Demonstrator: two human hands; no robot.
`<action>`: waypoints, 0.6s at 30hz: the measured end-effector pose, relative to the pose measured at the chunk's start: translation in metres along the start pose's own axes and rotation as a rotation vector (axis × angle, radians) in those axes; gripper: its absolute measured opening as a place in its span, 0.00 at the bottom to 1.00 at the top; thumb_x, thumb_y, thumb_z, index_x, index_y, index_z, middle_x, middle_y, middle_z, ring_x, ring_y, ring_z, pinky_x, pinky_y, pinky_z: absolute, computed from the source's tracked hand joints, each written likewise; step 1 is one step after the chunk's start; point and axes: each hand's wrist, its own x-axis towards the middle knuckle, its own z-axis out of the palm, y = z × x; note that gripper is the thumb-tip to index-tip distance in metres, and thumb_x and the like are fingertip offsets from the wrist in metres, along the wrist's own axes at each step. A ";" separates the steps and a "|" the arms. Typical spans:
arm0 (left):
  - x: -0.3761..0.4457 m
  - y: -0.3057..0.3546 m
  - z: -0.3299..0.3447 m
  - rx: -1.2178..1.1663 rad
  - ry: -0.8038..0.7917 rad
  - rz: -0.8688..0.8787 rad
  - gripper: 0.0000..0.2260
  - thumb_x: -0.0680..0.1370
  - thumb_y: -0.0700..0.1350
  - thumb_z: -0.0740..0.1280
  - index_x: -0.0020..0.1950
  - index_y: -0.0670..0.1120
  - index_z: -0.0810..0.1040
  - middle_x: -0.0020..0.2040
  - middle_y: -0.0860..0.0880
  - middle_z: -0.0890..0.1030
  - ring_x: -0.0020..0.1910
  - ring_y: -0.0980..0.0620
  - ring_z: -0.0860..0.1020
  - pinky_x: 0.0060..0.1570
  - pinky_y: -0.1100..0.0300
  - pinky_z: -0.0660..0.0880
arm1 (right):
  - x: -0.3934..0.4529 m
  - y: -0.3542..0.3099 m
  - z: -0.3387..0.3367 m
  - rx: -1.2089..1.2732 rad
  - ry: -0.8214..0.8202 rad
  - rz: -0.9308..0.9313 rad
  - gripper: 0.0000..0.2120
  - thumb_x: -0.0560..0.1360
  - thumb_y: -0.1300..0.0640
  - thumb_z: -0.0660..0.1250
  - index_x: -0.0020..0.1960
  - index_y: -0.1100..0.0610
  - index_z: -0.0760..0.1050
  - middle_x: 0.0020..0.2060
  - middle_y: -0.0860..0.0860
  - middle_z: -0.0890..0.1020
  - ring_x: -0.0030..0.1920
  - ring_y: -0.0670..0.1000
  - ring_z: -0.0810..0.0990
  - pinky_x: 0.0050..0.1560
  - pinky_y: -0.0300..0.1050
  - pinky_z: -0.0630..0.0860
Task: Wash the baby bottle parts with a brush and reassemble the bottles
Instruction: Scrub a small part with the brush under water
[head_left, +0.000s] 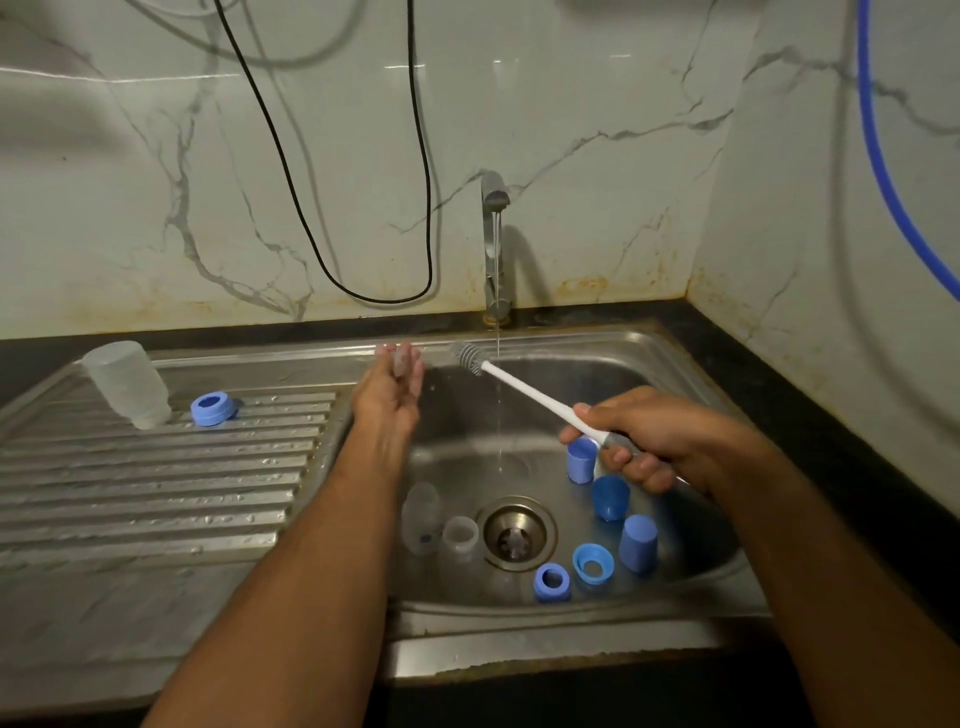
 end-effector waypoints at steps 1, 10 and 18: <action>0.000 0.000 -0.002 0.045 0.016 -0.003 0.07 0.82 0.43 0.65 0.56 0.43 0.80 0.59 0.42 0.82 0.55 0.47 0.83 0.58 0.52 0.81 | 0.001 0.001 0.001 0.001 0.061 -0.040 0.16 0.83 0.46 0.61 0.56 0.55 0.81 0.28 0.51 0.72 0.25 0.45 0.63 0.23 0.37 0.60; 0.000 -0.020 0.012 0.199 0.145 -0.064 0.05 0.80 0.31 0.65 0.47 0.38 0.80 0.45 0.42 0.82 0.37 0.52 0.81 0.29 0.61 0.80 | 0.026 0.007 0.051 -0.566 0.331 -0.412 0.11 0.83 0.47 0.62 0.52 0.49 0.82 0.31 0.48 0.79 0.31 0.47 0.78 0.38 0.50 0.80; 0.016 -0.017 0.002 0.144 0.291 0.003 0.13 0.80 0.40 0.68 0.64 0.40 0.78 0.35 0.49 0.81 0.32 0.55 0.80 0.35 0.60 0.80 | 0.017 0.007 0.070 -0.684 0.327 -0.406 0.14 0.84 0.48 0.61 0.58 0.53 0.82 0.38 0.50 0.82 0.36 0.48 0.80 0.38 0.44 0.77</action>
